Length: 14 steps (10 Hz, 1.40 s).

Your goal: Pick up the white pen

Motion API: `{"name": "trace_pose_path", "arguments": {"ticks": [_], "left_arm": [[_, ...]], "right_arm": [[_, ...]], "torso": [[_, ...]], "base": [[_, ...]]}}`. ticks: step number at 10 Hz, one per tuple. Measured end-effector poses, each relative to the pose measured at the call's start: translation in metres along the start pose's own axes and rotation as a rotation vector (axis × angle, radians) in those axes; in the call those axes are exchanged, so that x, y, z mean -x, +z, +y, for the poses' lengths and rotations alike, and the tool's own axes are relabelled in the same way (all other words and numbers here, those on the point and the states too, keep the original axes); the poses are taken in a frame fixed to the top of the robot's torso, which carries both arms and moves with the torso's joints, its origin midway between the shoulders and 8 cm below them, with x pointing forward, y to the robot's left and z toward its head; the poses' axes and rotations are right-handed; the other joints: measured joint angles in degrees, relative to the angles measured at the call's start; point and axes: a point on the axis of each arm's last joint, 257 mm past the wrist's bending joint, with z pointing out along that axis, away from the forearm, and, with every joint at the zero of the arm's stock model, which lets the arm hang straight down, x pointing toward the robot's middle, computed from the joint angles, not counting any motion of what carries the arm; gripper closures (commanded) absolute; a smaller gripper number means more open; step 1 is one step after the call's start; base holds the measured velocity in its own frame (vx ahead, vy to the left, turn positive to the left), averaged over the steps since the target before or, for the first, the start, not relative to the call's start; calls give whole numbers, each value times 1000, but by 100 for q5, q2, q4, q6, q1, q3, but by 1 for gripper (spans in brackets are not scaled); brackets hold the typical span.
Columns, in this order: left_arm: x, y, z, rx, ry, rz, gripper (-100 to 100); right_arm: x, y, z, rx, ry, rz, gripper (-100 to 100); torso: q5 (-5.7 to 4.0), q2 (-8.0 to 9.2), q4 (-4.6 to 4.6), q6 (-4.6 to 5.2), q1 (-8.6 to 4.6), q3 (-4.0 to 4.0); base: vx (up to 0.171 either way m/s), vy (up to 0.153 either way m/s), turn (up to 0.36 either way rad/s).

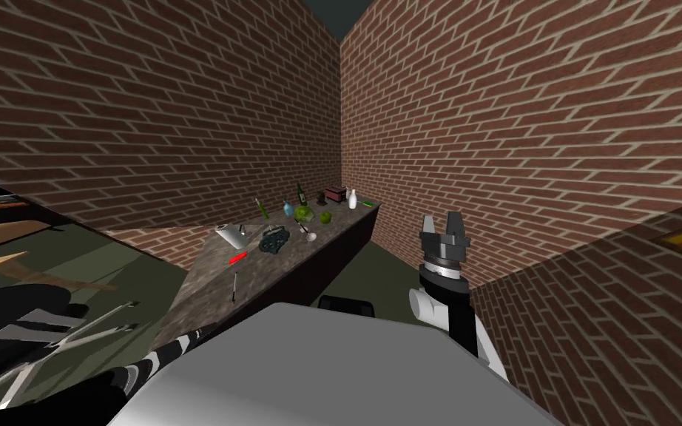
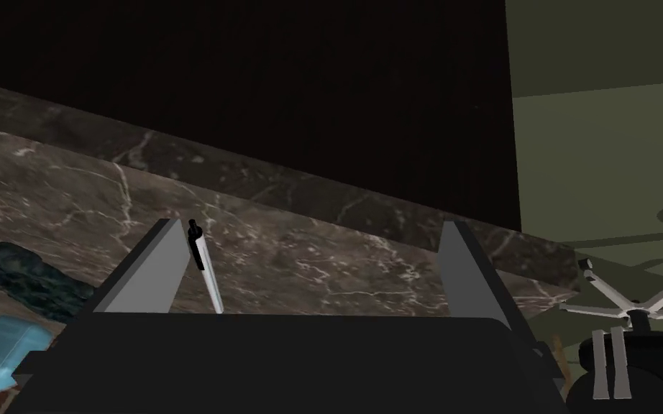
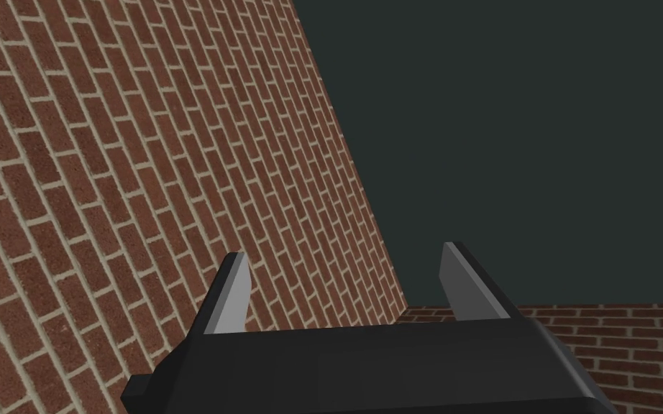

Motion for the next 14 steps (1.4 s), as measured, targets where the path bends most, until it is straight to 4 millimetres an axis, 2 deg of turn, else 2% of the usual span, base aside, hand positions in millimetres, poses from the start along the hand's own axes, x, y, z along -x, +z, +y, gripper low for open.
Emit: {"name": "trace_pose_path", "arguments": {"ticks": [6, 7, 8, 14], "left_arm": [[-2, 4, 26, 98, 85, 80, -100], [-2, 4, 26, 98, 86, 80, 0], [-2, 4, 26, 98, 86, 80, -100], [-2, 21, 45, 116, 21, 68, -100]], "right_arm": [[0, 0, 0, 0, 0, 0, 0], [0, 0, 0, 0, 0, 0, 0], [0, 0, 0, 0, 0, 0, 0], [0, 0, 0, 0, 0, 0, 0]], "torso": [[1, -6, -1, -3, 6, -4], [0, 12, 3, -7, 2, 6], [-1, 25, 6, -7, -2, 15], [-1, 53, 13, -8, -7, 31]], "base": [[94, 11, -131], [8, 2, 2], [-15, -4, -116], [-38, -13, -105]]}}
